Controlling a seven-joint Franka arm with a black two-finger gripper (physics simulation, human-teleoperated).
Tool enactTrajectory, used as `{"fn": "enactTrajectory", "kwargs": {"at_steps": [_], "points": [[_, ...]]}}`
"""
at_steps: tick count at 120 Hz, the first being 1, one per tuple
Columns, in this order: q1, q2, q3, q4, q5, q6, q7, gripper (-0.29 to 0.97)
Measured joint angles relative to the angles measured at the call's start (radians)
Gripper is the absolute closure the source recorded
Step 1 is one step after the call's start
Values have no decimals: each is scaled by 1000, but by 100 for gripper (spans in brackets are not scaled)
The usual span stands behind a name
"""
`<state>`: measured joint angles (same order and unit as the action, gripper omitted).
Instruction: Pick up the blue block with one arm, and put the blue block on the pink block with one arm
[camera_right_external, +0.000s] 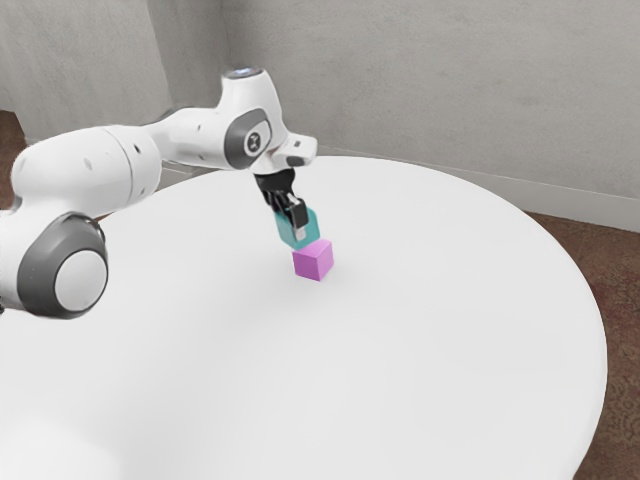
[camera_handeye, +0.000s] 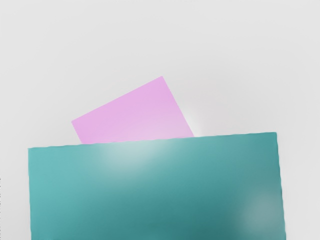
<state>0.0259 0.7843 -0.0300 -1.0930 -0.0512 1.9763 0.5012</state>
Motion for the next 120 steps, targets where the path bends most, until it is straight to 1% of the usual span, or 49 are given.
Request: {"fn": "enactTrajectory", "kwargs": {"at_steps": [17, 25, 34, 51, 76, 96, 120], "points": [[19, 23, -4, 33, -3, 31, 22, 30], [21, 51, -33, 68, -7, 40, 30, 30], [21, 62, -54, 82, -28, 48, 30, 30], [36, 84, -53, 85, -55, 56, 28, 30], [43, 107, -53, 81, -65, 61, 24, 30], [43, 107, -53, 79, -67, 60, 24, 14], [43, 107, -53, 79, -68, 59, 24, 6]]}}
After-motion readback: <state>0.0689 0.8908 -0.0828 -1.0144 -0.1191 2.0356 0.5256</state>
